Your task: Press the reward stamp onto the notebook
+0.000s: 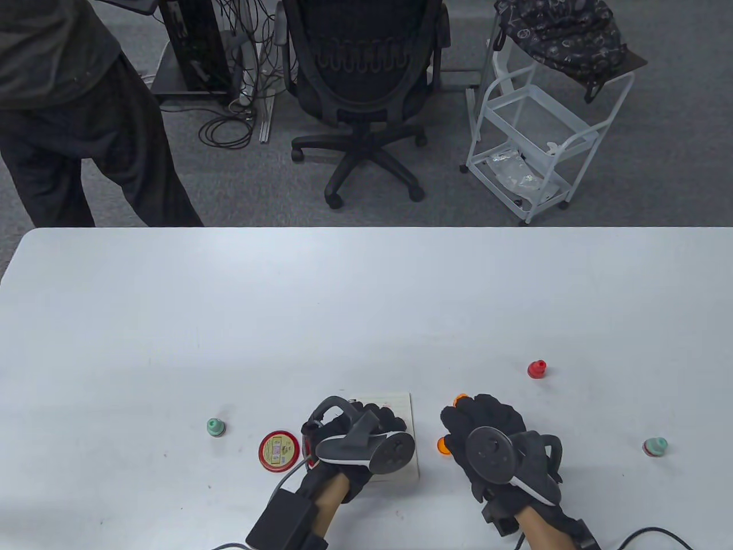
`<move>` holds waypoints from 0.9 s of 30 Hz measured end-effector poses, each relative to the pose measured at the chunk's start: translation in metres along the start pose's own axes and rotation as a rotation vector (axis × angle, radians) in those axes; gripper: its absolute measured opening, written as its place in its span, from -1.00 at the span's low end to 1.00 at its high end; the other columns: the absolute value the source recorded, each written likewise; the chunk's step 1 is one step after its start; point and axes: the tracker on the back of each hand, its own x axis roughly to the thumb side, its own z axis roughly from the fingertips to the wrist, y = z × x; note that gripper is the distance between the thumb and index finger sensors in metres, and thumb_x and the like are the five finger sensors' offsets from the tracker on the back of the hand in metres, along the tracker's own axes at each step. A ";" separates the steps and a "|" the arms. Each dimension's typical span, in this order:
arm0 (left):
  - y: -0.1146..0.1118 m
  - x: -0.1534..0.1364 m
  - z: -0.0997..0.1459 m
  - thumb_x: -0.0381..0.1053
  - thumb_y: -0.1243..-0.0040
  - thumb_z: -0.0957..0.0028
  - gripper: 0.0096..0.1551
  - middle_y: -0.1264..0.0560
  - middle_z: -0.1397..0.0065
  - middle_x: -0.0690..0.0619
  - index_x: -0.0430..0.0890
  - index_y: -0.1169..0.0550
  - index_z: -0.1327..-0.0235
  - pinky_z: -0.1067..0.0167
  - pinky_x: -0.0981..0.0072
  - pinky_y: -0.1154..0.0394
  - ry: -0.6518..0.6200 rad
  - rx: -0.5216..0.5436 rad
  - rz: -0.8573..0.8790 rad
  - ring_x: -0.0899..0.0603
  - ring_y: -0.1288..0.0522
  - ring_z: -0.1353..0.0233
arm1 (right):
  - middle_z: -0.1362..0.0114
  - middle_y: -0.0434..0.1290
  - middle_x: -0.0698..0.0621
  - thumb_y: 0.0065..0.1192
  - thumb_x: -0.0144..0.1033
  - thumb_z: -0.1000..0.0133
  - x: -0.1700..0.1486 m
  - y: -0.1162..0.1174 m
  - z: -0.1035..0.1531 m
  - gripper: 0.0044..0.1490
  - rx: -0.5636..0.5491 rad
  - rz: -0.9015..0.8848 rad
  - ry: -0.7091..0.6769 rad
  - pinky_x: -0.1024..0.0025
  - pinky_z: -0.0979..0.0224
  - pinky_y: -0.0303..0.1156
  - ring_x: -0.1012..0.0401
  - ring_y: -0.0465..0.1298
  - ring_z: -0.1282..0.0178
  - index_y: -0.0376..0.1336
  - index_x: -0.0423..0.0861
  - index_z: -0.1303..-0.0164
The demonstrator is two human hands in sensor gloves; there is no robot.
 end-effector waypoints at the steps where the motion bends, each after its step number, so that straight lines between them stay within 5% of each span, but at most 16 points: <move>1: 0.000 0.001 -0.001 -0.07 -0.41 0.08 -0.45 -0.65 -0.24 -0.08 -0.14 -0.64 -0.22 -0.12 -0.11 -0.55 -0.002 -0.001 -0.004 -0.18 -0.66 -0.04 | -0.54 0.35 0.03 0.21 0.01 0.03 0.000 0.000 0.000 -0.35 0.000 0.000 0.000 -0.20 -0.57 0.22 -0.10 0.31 -0.59 0.32 0.12 -0.30; 17: -0.003 0.008 -0.011 -0.07 -0.40 0.08 -0.45 -0.64 -0.23 -0.08 -0.13 -0.64 -0.22 -0.13 -0.12 -0.54 -0.014 -0.033 -0.035 -0.19 -0.66 -0.03 | -0.54 0.35 0.03 0.20 0.01 0.03 -0.002 -0.001 0.001 -0.36 -0.012 -0.004 0.001 -0.19 -0.57 0.22 -0.10 0.31 -0.59 0.32 0.12 -0.29; 27: -0.002 0.013 -0.019 -0.10 -0.45 0.23 -0.51 -0.70 -0.08 -0.09 -0.11 -0.74 -0.02 -0.10 -0.07 -0.59 0.034 -0.054 -0.038 -0.15 -0.71 0.10 | -0.53 0.35 0.03 0.20 0.01 0.03 -0.003 -0.002 0.001 -0.35 -0.015 -0.003 -0.001 -0.19 -0.57 0.23 -0.10 0.31 -0.59 0.32 0.12 -0.30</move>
